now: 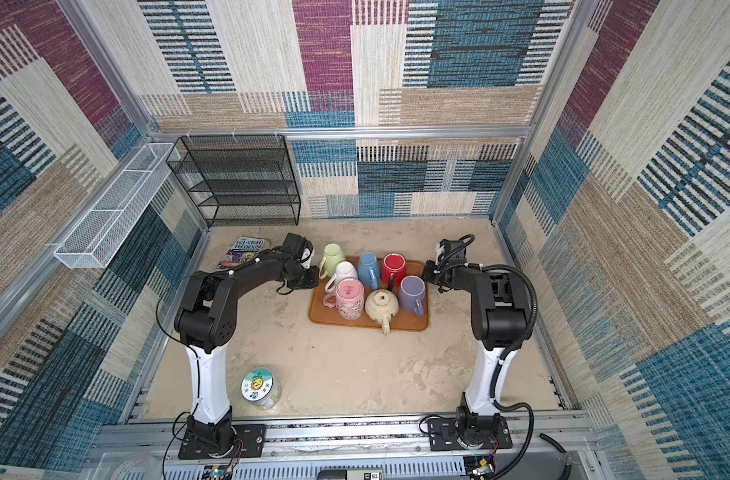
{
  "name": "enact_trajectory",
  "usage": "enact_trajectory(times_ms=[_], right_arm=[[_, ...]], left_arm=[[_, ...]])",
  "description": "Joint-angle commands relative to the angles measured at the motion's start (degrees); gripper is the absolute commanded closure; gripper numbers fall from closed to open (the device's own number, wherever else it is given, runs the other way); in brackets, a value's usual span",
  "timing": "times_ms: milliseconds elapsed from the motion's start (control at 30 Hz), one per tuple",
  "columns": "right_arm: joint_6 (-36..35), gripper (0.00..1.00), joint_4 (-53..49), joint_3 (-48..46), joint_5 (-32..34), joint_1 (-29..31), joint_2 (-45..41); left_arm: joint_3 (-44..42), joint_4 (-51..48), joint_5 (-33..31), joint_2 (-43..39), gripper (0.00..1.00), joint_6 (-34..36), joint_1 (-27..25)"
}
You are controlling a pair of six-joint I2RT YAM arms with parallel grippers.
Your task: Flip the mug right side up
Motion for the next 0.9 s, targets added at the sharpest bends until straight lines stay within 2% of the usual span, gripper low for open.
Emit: enact_trajectory(times_ms=[0,367,567,867], right_arm=[[0.66,1.0,-4.11,-1.73,-0.87,0.89,-0.95],[0.84,1.0,-4.29,-8.58,-1.33,3.29,-7.82],[1.06,1.0,-4.19,-13.13,-1.26,4.46,-12.28],[1.78,1.0,-4.14,-17.44,-1.24,7.05,-16.84]], left_arm=[[-5.0,2.38,2.2,-3.57,1.0,-1.68,-0.71],[-23.61,7.65,-0.8,-16.79,1.0,-6.38,-2.22],[-27.69,4.65,-2.29,-22.76,1.0,-6.01,-2.16],[-34.99,5.62,-2.63,-28.14,1.0,-8.18,-2.14]])
